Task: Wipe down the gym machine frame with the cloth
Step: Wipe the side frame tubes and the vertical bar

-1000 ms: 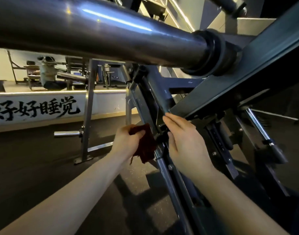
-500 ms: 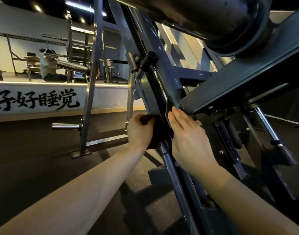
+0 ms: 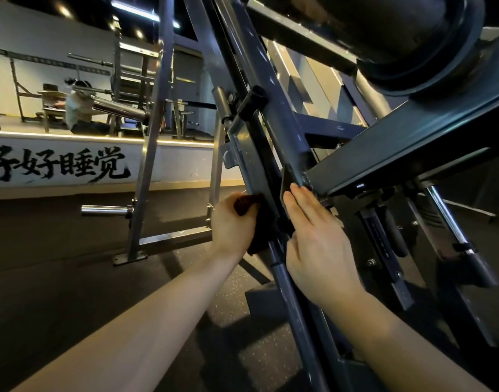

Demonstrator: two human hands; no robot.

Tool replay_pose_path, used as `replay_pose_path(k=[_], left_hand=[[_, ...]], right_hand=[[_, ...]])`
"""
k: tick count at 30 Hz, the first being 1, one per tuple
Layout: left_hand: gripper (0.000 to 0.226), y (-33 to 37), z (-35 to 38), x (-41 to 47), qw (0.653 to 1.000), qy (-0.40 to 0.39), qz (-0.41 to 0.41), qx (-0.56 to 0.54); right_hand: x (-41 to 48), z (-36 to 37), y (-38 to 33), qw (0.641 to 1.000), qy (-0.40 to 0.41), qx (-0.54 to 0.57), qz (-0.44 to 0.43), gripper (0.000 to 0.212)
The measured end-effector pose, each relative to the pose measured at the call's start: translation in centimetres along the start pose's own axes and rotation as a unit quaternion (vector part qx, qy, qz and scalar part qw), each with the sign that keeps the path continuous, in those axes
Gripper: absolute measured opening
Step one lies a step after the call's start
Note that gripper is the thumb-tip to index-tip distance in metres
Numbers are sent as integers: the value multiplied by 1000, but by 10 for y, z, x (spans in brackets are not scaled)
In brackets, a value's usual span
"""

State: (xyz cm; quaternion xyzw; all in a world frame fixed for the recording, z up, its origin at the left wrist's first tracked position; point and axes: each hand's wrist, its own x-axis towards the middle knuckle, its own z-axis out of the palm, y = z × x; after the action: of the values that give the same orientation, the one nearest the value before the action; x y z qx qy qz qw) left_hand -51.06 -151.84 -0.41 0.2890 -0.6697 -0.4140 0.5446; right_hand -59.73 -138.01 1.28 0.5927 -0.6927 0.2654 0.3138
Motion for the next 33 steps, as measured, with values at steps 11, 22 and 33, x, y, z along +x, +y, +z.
replay_pose_path(k=[11, 22, 33], left_hand=[[7, 9, -5, 39, 994, 27, 52, 92], [10, -1, -12, 3, 989, -112, -66, 64], [20, -7, -18, -9, 987, -143, 26, 63]], right_hand=[[-1, -1, -2, 1000, -18, -8, 10, 68], [0, -2, -7, 1000, -9, -15, 25, 73], [-1, -1, -8, 1000, -8, 13, 24, 67]])
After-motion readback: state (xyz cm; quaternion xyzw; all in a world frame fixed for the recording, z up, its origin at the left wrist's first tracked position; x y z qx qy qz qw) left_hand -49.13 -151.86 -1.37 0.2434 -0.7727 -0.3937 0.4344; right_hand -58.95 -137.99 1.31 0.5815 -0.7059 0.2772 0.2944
